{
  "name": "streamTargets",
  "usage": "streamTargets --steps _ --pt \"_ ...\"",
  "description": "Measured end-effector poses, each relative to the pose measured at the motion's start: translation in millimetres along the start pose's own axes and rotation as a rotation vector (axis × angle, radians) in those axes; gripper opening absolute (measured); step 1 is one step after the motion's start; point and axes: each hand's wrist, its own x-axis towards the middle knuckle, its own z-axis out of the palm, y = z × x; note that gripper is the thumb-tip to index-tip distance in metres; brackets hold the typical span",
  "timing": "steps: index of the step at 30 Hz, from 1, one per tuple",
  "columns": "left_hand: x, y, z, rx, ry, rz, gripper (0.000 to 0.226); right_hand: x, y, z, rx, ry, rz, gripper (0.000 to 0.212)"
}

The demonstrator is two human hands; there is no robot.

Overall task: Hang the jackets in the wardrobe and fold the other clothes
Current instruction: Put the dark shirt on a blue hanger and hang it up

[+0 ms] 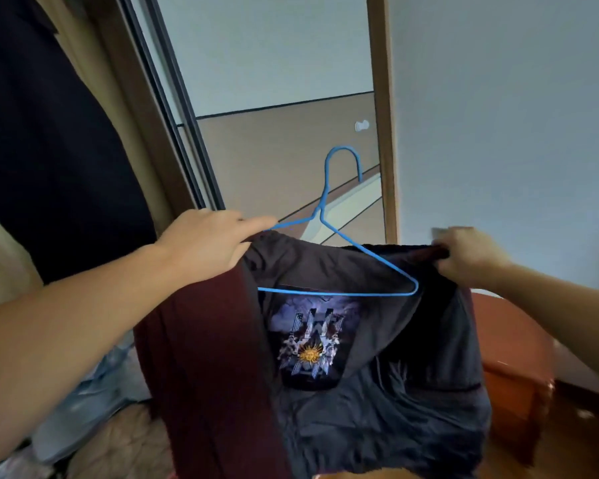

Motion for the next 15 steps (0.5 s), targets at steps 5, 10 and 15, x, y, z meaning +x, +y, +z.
streamTargets --steps 5,10,15 --pt "4 11 14 -0.084 0.002 -0.154 0.046 9 -70 -36 0.069 0.017 0.066 0.043" --pt "14 13 14 -0.301 0.041 -0.273 0.037 -10 -152 -56 -0.002 -0.084 -0.156 0.079" --pt "4 -10 4 -0.355 0.210 -0.307 0.038 -23 -148 -86 0.372 -0.367 -0.154 0.071"
